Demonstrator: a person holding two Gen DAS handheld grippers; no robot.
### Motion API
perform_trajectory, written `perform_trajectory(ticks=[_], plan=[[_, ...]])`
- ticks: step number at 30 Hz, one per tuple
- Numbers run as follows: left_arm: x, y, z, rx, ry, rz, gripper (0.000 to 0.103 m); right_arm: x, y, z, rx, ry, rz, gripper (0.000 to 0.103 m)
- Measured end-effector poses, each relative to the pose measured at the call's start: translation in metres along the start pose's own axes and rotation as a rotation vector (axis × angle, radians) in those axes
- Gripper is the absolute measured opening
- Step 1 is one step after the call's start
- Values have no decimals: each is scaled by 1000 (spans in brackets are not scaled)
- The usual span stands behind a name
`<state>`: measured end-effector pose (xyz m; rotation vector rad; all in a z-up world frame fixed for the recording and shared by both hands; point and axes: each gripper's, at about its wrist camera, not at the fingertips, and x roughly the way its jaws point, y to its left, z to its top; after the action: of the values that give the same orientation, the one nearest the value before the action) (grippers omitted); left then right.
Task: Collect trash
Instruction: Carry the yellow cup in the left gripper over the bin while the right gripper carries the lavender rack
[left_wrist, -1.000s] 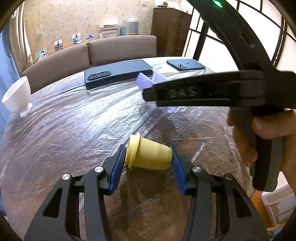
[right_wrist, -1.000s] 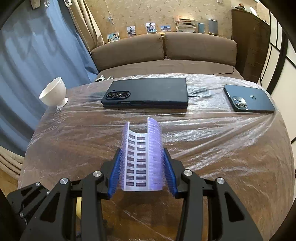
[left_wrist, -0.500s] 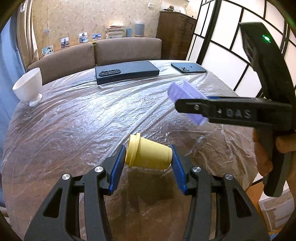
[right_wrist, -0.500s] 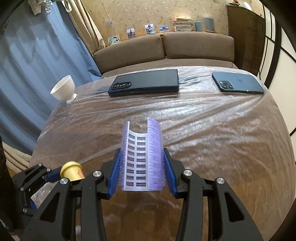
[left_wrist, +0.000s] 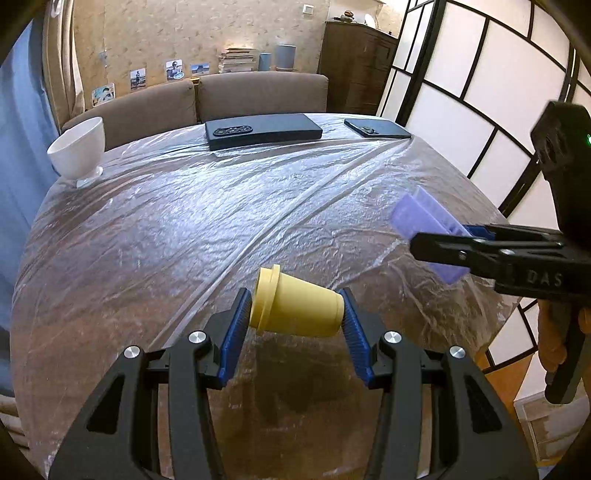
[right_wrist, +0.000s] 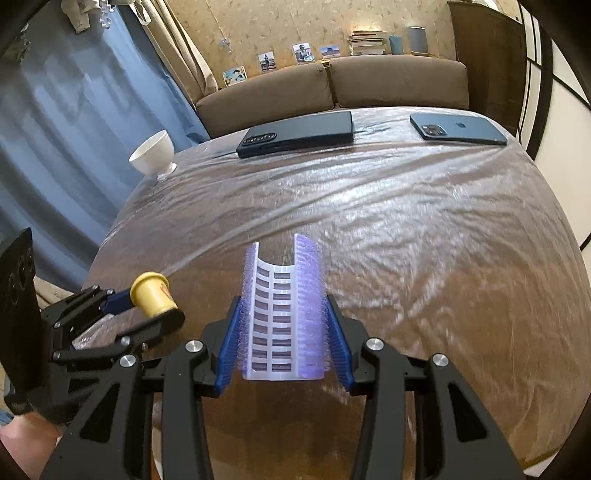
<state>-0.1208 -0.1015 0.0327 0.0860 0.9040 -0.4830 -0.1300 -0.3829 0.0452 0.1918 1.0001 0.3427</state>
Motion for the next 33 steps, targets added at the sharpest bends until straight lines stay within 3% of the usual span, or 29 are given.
perform_trajectory(ticks=[33], plan=[[-60, -9, -66, 0, 38, -16, 50, -54, 24, -86, -65, 63, 85, 42]])
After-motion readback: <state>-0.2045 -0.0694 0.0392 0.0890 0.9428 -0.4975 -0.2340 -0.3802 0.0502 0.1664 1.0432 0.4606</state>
